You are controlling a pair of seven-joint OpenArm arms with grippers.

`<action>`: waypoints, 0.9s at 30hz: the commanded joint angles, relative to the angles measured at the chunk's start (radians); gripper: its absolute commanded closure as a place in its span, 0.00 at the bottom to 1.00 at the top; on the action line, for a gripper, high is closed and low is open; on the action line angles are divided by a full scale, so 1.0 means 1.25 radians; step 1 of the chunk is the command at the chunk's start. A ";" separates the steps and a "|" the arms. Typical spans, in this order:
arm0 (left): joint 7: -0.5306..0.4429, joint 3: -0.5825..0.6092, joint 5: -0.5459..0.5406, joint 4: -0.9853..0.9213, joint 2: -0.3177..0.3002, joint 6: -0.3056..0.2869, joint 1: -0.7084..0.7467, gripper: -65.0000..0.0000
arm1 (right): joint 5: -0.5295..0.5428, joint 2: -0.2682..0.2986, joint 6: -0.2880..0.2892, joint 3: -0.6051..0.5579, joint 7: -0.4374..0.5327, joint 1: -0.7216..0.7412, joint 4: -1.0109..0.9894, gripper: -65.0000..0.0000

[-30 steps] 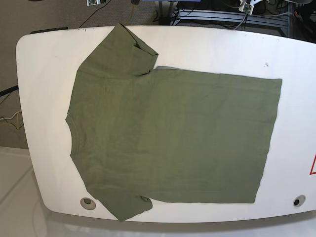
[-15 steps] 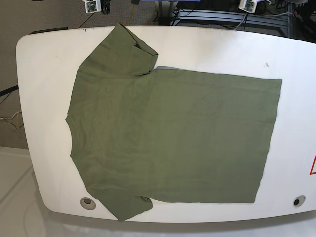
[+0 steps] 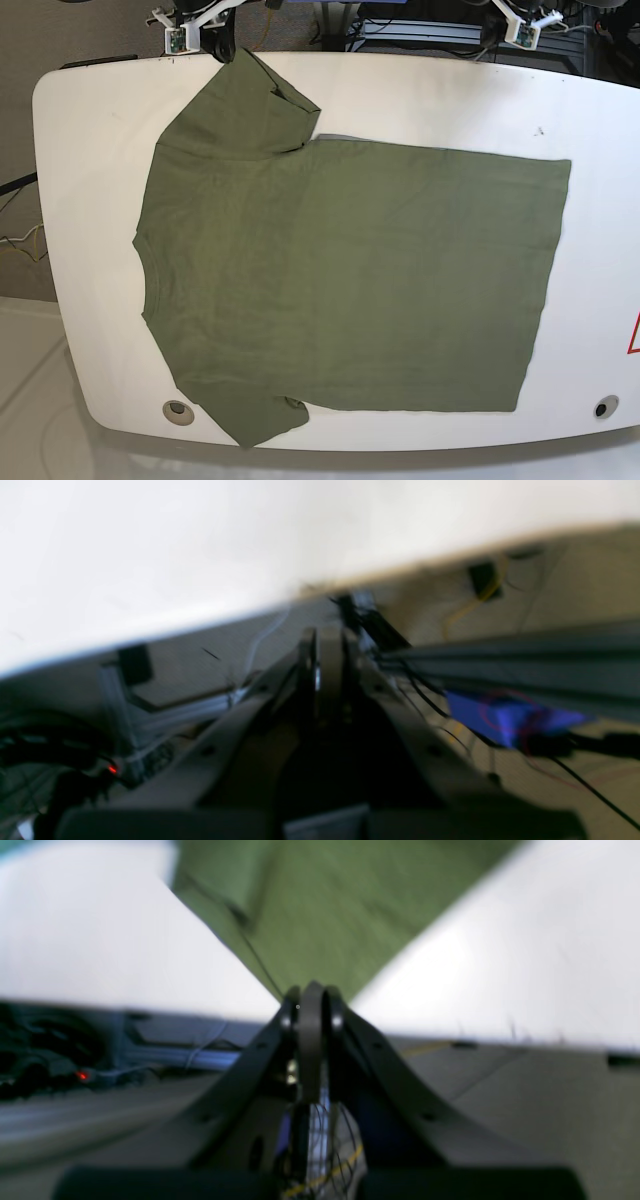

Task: Fold the T-shirt properly
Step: 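Lower both open grippers toward the shirt's shoulder edge and hem corner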

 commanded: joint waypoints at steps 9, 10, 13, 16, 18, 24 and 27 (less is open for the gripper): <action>0.055 -0.031 -0.019 0.003 -0.007 0.009 -0.087 0.66 | -0.010 0.006 -0.015 0.005 -0.085 0.086 -0.001 0.99; 0.062 -0.030 -0.020 0.000 -0.007 0.004 -0.105 0.66 | -0.005 0.004 -0.012 0.003 -0.100 0.107 -0.002 0.99; 0.074 -0.030 -0.023 -0.005 -0.009 -0.002 -0.136 0.68 | 0.002 -0.002 -0.008 0.003 -0.120 0.144 -0.003 1.00; 0.080 -0.032 -0.023 -0.006 -0.012 -0.004 -0.153 0.71 | 0.006 -0.010 -0.002 0.009 -0.128 0.168 -0.004 1.00; 0.072 -0.032 -0.031 -0.009 -0.015 -0.006 -0.174 0.71 | 0.013 -0.029 0.015 0.034 -0.137 0.213 -0.002 1.00; 0.057 -0.035 -0.061 -0.008 -0.024 -0.007 -0.204 0.67 | 0.032 -0.066 0.034 0.103 -0.146 0.266 -0.001 0.92; 0.059 -0.043 -0.085 -0.005 -0.031 -0.010 -0.206 0.65 | 0.041 -0.069 0.031 0.123 -0.146 0.261 -0.001 0.85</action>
